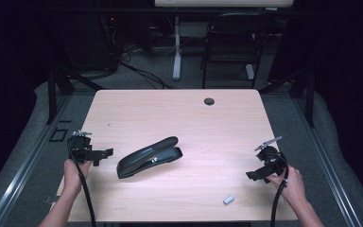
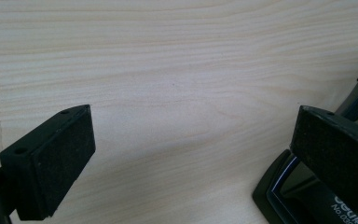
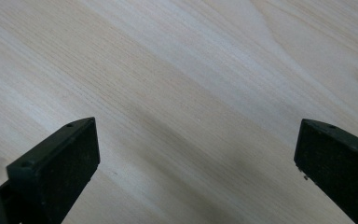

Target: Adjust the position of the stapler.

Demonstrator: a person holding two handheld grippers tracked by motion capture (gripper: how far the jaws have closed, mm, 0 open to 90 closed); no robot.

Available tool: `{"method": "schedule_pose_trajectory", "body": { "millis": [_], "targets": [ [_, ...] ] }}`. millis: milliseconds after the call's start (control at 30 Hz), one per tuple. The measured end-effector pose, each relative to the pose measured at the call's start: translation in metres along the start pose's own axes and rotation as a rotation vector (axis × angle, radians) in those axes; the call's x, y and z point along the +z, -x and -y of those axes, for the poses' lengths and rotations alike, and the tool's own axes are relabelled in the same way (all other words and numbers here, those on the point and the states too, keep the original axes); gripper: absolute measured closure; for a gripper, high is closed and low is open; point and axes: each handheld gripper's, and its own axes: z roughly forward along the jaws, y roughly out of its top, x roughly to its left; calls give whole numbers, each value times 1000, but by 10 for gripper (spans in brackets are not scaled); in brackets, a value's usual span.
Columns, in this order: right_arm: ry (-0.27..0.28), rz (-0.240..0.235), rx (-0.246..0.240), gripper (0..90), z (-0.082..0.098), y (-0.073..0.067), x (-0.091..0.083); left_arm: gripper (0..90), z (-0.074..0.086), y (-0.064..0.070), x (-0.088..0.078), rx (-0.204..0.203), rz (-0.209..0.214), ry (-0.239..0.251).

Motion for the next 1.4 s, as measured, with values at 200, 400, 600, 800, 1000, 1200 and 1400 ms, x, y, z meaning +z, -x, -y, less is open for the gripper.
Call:
{"method": "schedule_pose_trajectory", "body": {
  "millis": [200, 400, 600, 800, 1000, 1200, 1400],
  "targets": [
    [-24, 67, -80, 0, -4, -9, -2, 0, -2, 4, 2, 10, 30, 5],
    [-58, 104, -112, 0, 1, -13, -7, 0, -6, 11, 2, 17, 78, 24],
    [-61, 95, -91, 0, 2, -7, -8, 0, -11, 24, 0, 46, 101, 21],
    [-66, 90, -106, 0, 1, -10, -8, 0, -14, 37, -5, 92, 119, 13],
    [-66, 77, -114, 0, -1, -13, -7, 0, -16, 55, -9, 178, 142, 39],
    [-65, 69, -107, 0, 0, -13, -6, 0, -15, 69, -9, 252, 170, 22],
    [-76, 70, -121, 0, -2, -15, -5, 0, -14, 85, -5, 319, 192, 5]
  ]
}}
